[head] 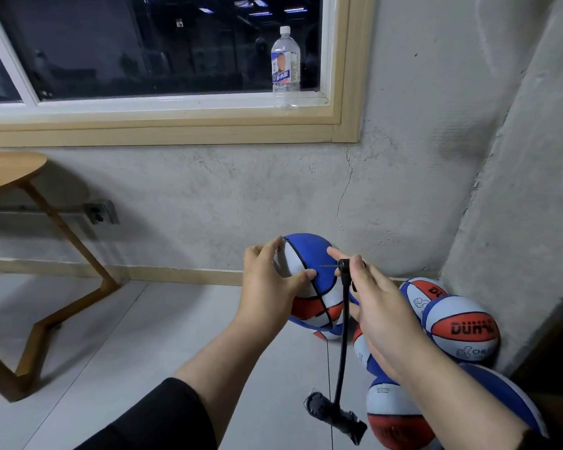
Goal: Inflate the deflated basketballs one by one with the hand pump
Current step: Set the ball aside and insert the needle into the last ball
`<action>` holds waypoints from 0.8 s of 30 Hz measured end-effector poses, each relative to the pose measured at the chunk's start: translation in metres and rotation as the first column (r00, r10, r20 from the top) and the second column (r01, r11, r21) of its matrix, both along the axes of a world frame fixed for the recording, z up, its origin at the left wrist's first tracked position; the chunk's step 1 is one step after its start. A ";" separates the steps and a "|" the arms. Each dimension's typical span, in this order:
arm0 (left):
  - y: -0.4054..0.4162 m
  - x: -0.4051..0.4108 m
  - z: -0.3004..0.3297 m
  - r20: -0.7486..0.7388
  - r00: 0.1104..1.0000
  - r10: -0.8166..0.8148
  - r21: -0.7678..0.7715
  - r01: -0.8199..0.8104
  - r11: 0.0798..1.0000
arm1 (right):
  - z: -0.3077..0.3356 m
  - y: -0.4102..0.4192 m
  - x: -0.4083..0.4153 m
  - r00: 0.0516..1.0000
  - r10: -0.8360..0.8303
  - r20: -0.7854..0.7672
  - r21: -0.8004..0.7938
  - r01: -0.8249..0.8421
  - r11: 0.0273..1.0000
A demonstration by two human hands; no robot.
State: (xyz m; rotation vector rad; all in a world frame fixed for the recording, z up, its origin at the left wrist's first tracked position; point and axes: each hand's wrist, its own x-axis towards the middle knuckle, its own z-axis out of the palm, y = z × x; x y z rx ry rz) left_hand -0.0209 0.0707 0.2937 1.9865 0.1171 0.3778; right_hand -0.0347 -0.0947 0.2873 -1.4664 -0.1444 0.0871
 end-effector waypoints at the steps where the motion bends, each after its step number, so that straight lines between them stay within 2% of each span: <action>1: 0.000 -0.001 0.000 0.024 1.000 0.009 -0.018 -0.009 1.000 | 0.002 0.000 0.001 1.000 -0.014 -0.010 0.002 0.014 1.000; 7: 0.006 -0.005 0.005 0.158 0.987 -0.027 -0.013 0.029 0.999 | 0.013 -0.015 0.018 0.984 -0.176 -0.014 0.052 0.177 0.983; 10: 0.007 -0.008 0.008 0.195 0.977 -0.087 -0.004 0.089 0.996 | 0.016 -0.021 0.024 0.992 -0.076 -0.099 0.217 0.096 0.971; 12: 0.003 -0.010 0.009 0.189 0.972 -0.142 -0.073 0.159 0.985 | 0.015 -0.021 0.024 0.991 -0.007 -0.131 0.311 0.047 0.949; 14: -0.003 -0.014 0.011 0.187 0.964 -0.188 -0.126 0.213 0.969 | 0.012 -0.021 0.025 0.991 -0.019 -0.135 0.349 0.065 0.935; 16: -0.006 -0.014 0.011 0.213 0.965 -0.153 -0.188 0.194 0.963 | 0.010 -0.019 0.025 0.990 -0.060 -0.126 0.335 0.100 0.937; 19: -0.009 -0.014 0.010 0.198 0.980 -0.010 -0.374 0.085 0.924 | 0.008 -0.016 0.023 0.989 -0.084 -0.124 0.295 0.117 0.948; 21: -0.009 -0.011 0.008 0.156 0.986 0.059 -0.433 0.015 0.901 | 0.010 -0.012 0.019 0.992 -0.082 -0.097 0.263 0.105 0.959; 24: -0.010 -0.009 0.008 0.104 0.992 0.066 -0.485 -0.007 0.874 | 0.011 -0.011 0.017 0.991 -0.098 -0.094 0.271 0.121 0.955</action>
